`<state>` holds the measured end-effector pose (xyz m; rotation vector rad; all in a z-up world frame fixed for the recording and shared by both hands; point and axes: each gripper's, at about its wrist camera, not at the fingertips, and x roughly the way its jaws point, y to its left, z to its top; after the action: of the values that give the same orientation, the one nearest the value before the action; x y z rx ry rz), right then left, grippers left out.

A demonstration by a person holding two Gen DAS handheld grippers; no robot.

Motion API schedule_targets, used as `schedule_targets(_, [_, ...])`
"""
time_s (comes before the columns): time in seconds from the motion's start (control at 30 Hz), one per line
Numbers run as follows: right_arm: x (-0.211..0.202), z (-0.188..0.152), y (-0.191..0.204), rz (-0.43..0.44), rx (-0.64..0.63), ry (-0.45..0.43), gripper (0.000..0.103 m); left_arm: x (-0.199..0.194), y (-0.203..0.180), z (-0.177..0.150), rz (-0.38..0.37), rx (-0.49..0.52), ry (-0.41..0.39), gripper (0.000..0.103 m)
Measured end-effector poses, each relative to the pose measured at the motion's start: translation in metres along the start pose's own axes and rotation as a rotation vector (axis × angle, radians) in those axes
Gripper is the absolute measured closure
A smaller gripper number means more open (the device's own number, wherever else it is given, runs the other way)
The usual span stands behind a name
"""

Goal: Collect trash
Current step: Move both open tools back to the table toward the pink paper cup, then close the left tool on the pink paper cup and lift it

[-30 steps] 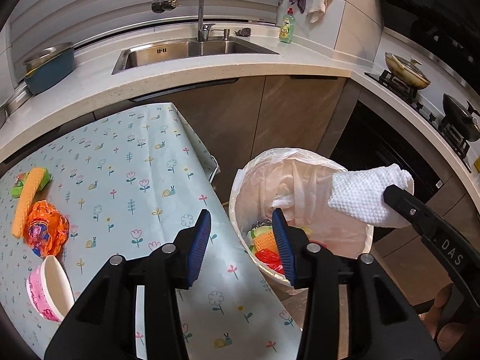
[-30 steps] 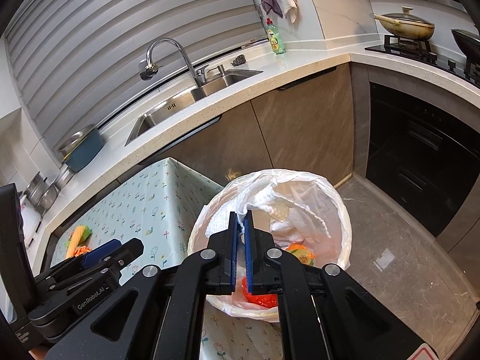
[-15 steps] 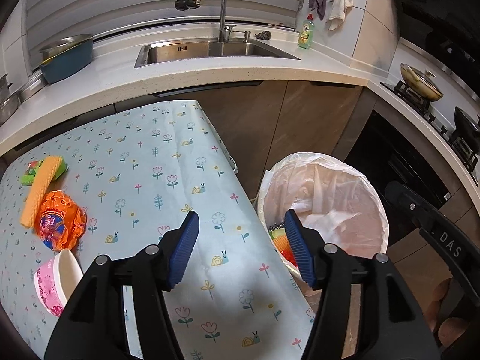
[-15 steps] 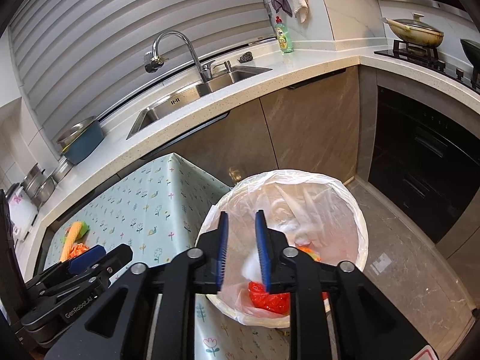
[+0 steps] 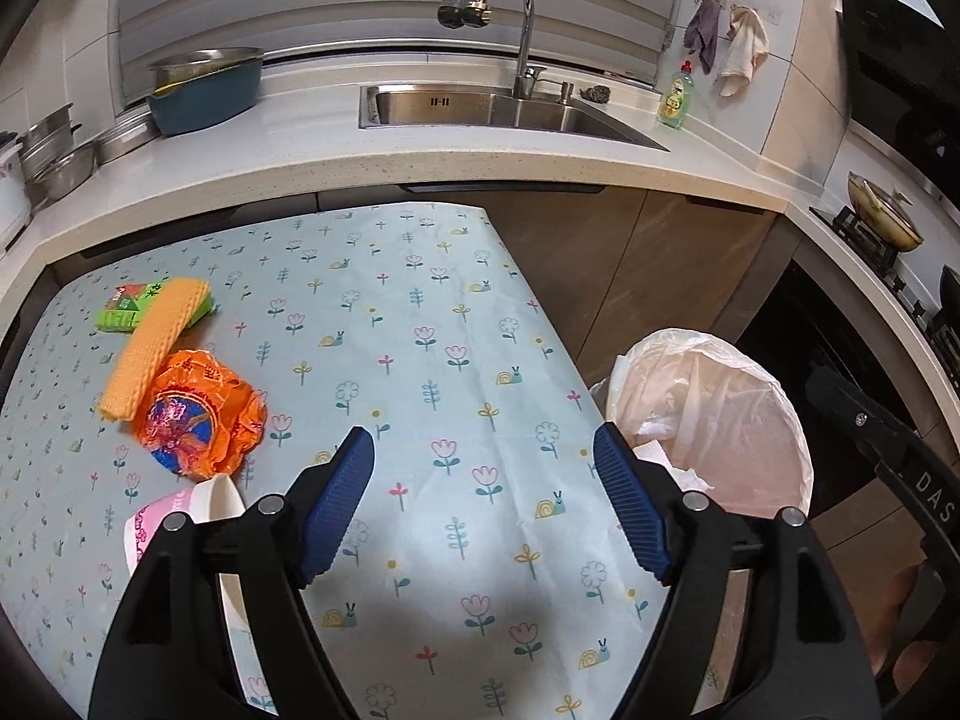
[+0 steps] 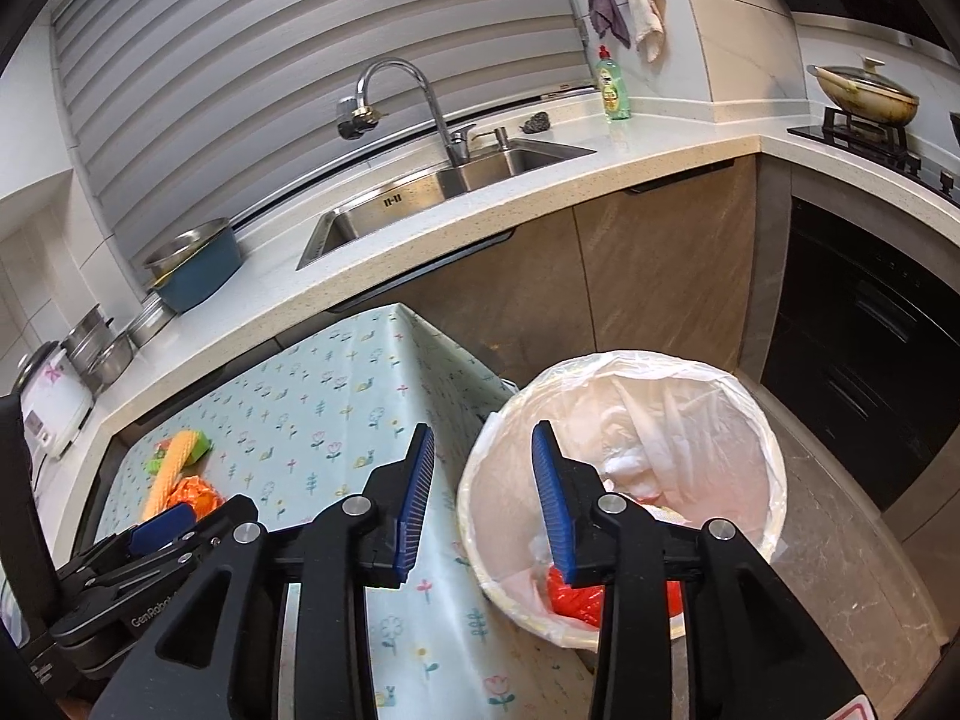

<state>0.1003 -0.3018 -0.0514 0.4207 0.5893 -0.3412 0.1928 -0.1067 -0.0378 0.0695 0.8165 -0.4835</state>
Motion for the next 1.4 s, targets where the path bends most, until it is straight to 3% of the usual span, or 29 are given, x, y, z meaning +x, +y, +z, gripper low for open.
schedule_targets(0.4, [-0.003,-0.016,0.048,0.059,-0.055,0.027,0.069,-0.018,0.047,-0.012,0.067,-0.064,0.003,0.028])
schedule_targets(0.6, [-0.002,-0.027,0.070,0.087,-0.080,0.047,0.066,-0.022,0.077,-0.024,0.138,-0.110,0.011,0.016])
schedule_targets(0.93, [0.008,-0.043,0.096,0.119,-0.109,0.083,0.066,-0.005,0.125,-0.053,0.209,-0.192,0.107,0.013])
schedule_targets(1.4, [0.026,-0.062,0.127,0.147,-0.149,0.138,0.066,0.017,0.151,-0.068,0.244,-0.216,0.173,0.014])
